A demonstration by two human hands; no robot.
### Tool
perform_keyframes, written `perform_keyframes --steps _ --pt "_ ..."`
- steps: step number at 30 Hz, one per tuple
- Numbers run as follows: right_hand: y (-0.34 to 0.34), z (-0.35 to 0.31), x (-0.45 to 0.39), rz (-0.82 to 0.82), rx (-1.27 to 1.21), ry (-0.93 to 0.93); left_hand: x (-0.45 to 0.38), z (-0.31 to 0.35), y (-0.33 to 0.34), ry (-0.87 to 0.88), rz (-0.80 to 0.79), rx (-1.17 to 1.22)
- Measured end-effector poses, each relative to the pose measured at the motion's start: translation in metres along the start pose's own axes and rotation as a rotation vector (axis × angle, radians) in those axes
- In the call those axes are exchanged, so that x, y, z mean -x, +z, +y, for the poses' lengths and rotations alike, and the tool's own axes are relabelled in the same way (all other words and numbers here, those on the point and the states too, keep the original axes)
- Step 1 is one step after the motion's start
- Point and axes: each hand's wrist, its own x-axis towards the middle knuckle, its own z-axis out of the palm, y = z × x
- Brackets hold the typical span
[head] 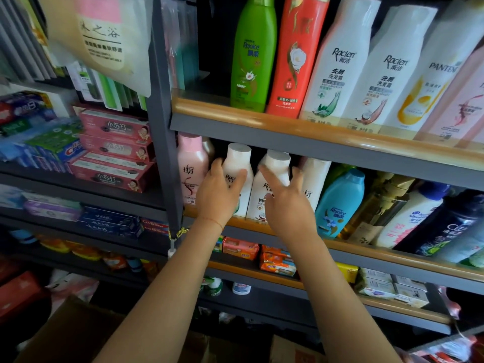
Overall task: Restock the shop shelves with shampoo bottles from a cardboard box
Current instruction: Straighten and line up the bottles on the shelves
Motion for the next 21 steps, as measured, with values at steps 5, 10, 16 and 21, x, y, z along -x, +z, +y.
perform_keyframes --steps 5,10,16,21 --pt "0.019 -0.029 0.019 0.329 -0.295 -0.142 0.020 -0.027 -0.013 0.122 0.285 0.204" --pt "0.046 -0.077 0.003 0.002 -0.901 -0.006 0.018 -0.052 -0.043 0.027 0.570 0.264" --pt "0.082 -0.125 -0.015 -0.110 -1.137 0.118 -0.020 -0.074 -0.066 -0.209 0.163 0.600" --pt "0.095 -0.138 -0.034 -0.053 -1.163 0.240 -0.043 -0.083 -0.070 -0.234 -0.079 0.757"
